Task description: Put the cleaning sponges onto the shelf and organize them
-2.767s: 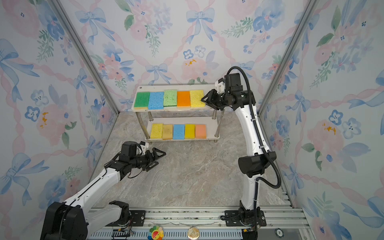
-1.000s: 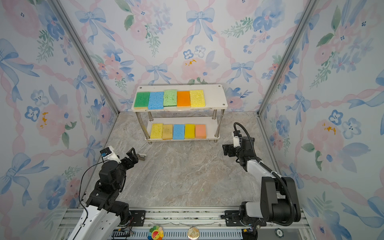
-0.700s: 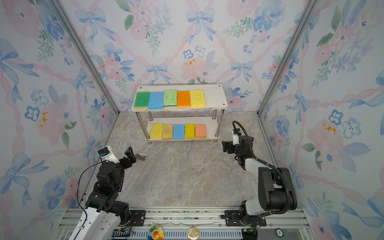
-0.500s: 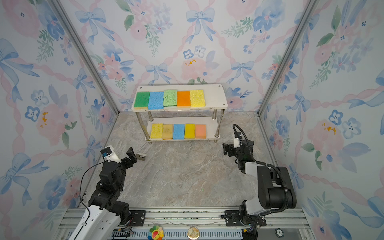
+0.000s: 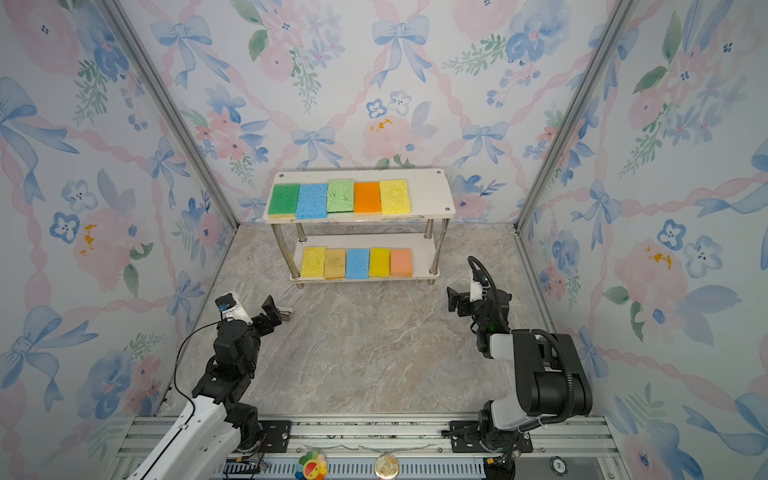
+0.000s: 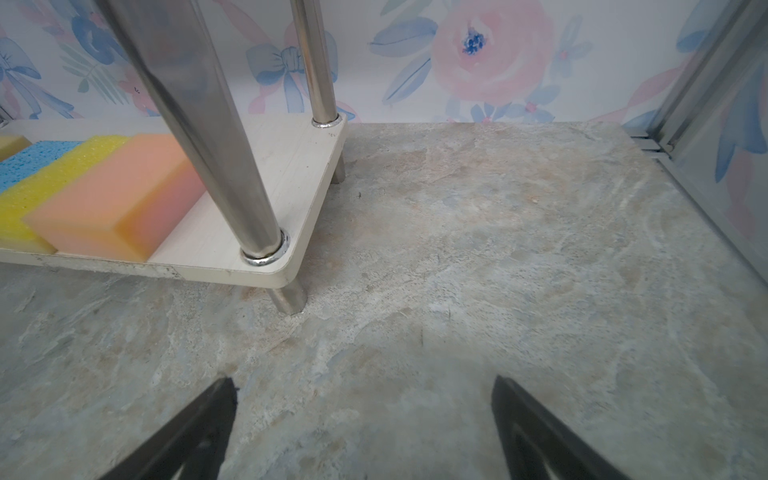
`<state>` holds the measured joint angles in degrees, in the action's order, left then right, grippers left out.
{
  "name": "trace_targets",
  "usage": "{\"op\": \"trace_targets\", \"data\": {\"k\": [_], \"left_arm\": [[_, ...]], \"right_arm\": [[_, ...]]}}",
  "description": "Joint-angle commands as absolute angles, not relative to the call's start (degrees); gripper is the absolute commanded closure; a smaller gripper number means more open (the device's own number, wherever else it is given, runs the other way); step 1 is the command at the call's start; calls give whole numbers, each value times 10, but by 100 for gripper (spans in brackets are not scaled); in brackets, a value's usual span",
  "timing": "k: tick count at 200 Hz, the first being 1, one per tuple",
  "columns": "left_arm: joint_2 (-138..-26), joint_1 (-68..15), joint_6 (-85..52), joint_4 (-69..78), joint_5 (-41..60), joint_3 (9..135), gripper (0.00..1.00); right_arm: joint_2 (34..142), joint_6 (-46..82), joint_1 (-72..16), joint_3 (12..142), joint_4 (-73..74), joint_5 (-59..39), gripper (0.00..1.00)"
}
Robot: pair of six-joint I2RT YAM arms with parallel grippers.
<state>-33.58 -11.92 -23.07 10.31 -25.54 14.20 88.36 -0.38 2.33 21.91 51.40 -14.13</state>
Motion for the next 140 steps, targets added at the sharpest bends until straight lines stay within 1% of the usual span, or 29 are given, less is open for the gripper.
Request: {"op": "trace_targets", "data": {"k": [1,33,43,86,110,123,140], "left_arm": [[-334,-116,-205,148,-256,127,2],[-340,-116,-170,169,-243,116,2],[-362,-116,-161,173,-245,113,2],[-406,-116,-149,208,-253,106,2],[-470,-109,-106,240,-209,117,2],[-527,-105,-90,262,-182,128,2],[-609,-101,-85,292,-179,147,2]], "right_arm": [[891,7,28,207,560,-122,3],[890,0,12,217,542,-88,3],[889,-3,6,220,535,-75,3],[889,-4,5,219,535,-73,3],[889,-4,5,219,536,-74,3],[889,-4,5,219,536,-74,3],[889,-4,5,219,535,-73,3]]}}
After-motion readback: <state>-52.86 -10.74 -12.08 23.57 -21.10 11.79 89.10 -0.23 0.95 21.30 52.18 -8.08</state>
